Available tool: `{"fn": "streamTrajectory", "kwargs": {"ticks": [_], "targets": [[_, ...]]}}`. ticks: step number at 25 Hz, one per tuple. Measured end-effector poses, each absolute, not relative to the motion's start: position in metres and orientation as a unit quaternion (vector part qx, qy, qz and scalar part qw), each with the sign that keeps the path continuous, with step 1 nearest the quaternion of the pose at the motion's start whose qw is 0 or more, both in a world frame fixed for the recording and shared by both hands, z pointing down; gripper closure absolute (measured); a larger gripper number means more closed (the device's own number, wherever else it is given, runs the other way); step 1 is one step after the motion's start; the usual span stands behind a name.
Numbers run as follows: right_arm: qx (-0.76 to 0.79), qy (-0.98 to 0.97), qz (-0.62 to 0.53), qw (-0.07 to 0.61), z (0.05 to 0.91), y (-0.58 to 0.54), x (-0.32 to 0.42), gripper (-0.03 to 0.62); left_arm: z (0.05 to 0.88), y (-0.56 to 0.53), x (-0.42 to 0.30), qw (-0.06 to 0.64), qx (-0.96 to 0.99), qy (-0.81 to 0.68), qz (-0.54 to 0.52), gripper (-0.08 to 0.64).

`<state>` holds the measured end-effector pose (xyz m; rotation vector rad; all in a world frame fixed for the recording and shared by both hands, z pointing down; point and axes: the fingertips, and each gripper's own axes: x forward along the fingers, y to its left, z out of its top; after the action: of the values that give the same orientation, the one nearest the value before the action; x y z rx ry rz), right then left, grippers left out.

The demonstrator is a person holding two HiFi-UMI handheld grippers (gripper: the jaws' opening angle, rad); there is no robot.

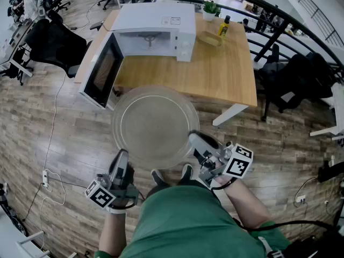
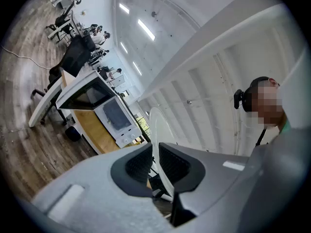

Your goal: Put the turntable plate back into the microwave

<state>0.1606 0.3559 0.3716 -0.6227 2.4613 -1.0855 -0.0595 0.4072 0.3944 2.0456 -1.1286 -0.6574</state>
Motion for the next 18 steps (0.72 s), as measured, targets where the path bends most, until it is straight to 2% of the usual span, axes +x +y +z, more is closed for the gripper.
{"fn": "streamTrajectory", "kwargs": {"ticks": [18], "targets": [[-0.243, 0.853, -0.419, 0.194, 0.375, 0.366, 0.131, 0.548, 0.395, 0.407, -0.091, 0.372, 0.794, -0.417, -0.239, 0.506]]}}
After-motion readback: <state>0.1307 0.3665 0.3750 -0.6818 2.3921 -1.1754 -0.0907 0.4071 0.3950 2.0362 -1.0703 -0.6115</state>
